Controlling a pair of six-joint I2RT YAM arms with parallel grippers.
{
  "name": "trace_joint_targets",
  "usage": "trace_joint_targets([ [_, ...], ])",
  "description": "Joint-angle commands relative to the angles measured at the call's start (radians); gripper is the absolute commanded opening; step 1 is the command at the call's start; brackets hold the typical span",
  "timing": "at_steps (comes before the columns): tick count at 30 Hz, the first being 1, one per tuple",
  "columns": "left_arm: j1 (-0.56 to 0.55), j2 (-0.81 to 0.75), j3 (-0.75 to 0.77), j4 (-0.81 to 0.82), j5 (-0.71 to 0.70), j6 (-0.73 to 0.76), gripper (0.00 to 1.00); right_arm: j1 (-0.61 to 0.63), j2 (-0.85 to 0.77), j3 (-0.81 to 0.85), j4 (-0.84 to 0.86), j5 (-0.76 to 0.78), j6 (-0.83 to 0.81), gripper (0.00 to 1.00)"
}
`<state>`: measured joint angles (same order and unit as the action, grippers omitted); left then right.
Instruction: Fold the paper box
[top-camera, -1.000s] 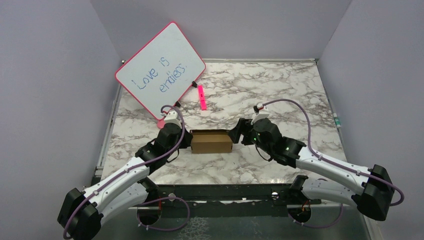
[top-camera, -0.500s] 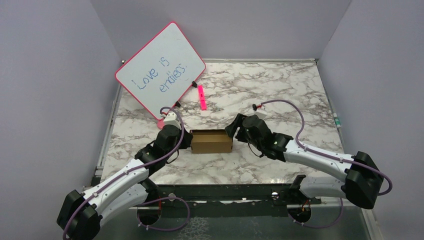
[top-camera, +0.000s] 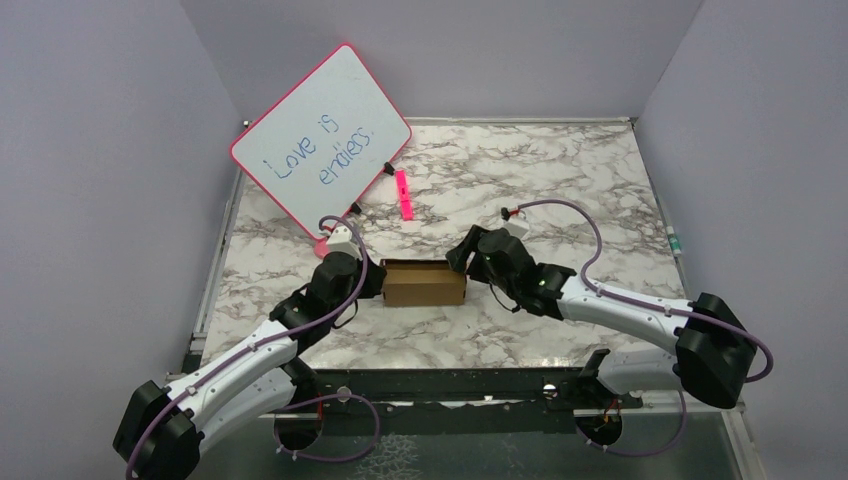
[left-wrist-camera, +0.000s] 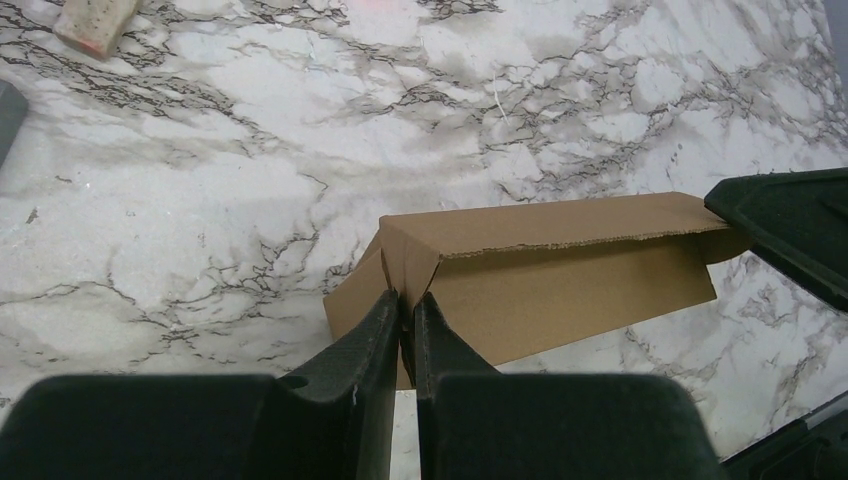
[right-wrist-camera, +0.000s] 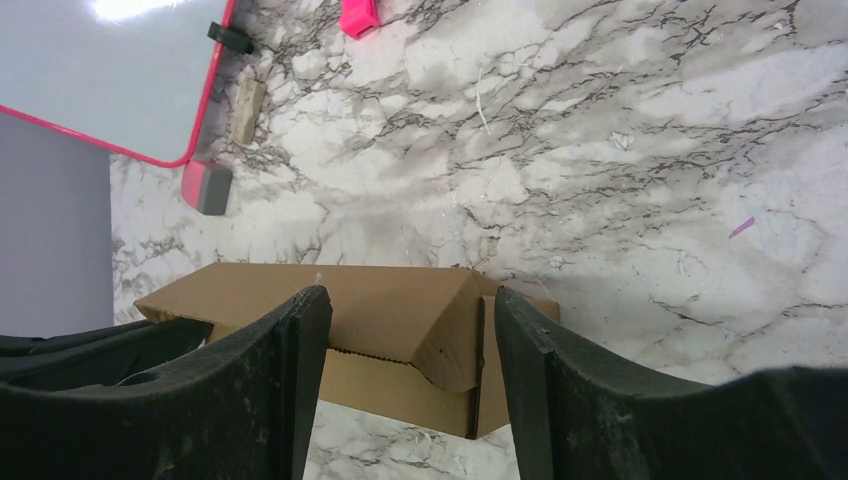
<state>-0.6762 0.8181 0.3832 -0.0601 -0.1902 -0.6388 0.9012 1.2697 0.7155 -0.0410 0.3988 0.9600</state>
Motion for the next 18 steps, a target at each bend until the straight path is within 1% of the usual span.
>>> trace_joint_targets([
  [1, -0.008, 0.013, -0.049, -0.091, 0.048, 0.015, 0.11, -0.004, 0.022, -0.029, 0.03, -0.02, 0.017, 0.63],
  [4, -0.008, 0.007, -0.054, -0.075, 0.055, 0.02, 0.14, -0.004, 0.004, -0.079, 0.062, -0.06, 0.01, 0.61],
  [7, -0.007, -0.001, -0.063, -0.059, 0.064, 0.011, 0.22, -0.004, -0.014, -0.122, 0.076, -0.089, 0.007, 0.59],
  [9, -0.009, -0.008, -0.068, -0.053, 0.071, -0.001, 0.3, -0.004, -0.016, -0.146, 0.083, -0.101, 0.008, 0.59],
  [12, -0.008, -0.028, -0.072, -0.053, 0.088, -0.023, 0.44, -0.004, -0.019, -0.185, 0.103, -0.11, 0.015, 0.58],
  [18, -0.008, -0.138, -0.064, -0.112, 0.115, -0.079, 0.63, -0.004, -0.018, -0.217, 0.128, -0.096, 0.014, 0.58],
])
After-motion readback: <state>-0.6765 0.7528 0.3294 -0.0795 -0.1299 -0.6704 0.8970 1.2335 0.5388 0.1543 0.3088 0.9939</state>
